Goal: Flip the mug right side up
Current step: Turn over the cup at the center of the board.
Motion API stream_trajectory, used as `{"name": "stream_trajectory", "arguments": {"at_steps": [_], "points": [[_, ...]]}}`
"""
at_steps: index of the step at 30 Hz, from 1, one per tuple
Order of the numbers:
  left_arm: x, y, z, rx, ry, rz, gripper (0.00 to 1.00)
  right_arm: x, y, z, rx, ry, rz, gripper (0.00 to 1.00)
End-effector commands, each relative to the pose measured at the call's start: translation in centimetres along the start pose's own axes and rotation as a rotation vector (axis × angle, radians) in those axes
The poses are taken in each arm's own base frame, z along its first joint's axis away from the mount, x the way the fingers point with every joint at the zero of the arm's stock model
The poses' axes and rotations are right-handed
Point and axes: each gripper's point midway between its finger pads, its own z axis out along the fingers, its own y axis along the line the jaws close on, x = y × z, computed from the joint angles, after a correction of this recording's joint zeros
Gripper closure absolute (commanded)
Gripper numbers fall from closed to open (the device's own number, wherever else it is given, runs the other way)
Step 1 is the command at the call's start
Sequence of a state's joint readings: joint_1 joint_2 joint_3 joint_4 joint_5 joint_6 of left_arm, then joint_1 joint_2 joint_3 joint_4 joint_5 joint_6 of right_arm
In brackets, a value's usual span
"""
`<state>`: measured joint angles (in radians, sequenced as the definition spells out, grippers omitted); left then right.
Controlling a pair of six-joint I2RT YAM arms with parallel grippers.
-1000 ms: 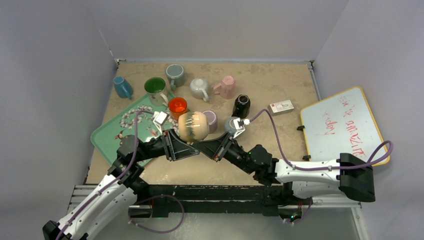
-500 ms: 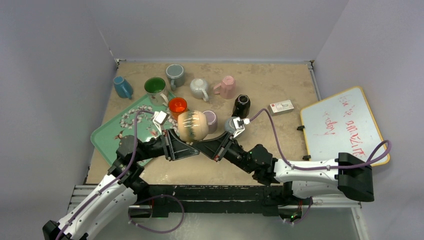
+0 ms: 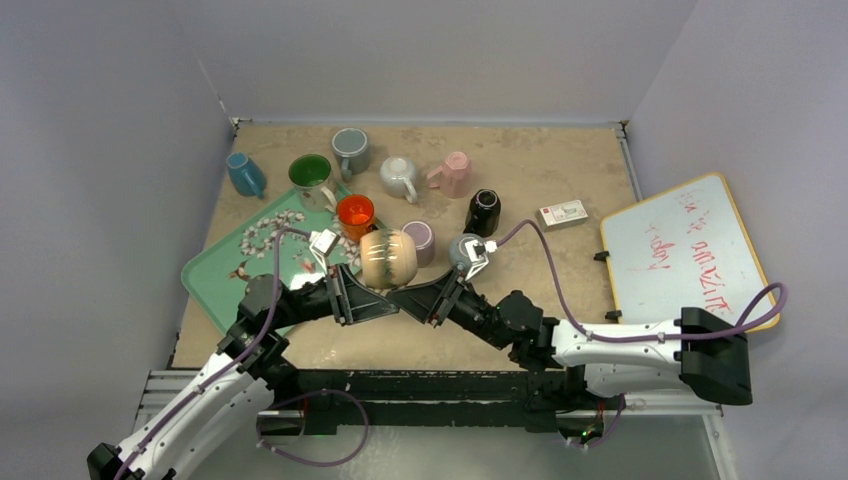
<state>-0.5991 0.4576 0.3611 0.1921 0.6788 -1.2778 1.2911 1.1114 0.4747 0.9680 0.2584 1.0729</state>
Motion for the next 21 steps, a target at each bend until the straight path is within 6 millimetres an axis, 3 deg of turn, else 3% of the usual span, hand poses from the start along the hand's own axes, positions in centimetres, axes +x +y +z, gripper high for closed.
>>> {"name": "stream_trajectory", "arguments": {"at_steps": [1,8,12,17,21], "points": [[-0.9,-0.2,-0.1,0.01,-0.06,0.066,1.0,-3.0,3.2,-0.9,-0.085,-0.112,0.02,0.57],[-1.0,0.9,-0.7,-0.048,-0.102,0.057,1.0,-2.9,0.5,-1.5,0.044,-0.105,-0.001,0.48],[-1.2,1.8,-1.1,-0.089,-0.14,0.044,1.0,-2.6,-0.9,-1.7,0.111,-0.093,-0.01,0.37],[-1.3,3.6,-1.8,-0.168,-0.181,0.02,1.0,-2.4,-1.5,-1.9,0.143,-0.079,-0.011,0.26],[-1.6,5.4,-2.4,-0.265,-0.212,0.013,1.0,-2.6,-1.8,-2.3,0.182,-0.074,-0.002,0.03]]}}
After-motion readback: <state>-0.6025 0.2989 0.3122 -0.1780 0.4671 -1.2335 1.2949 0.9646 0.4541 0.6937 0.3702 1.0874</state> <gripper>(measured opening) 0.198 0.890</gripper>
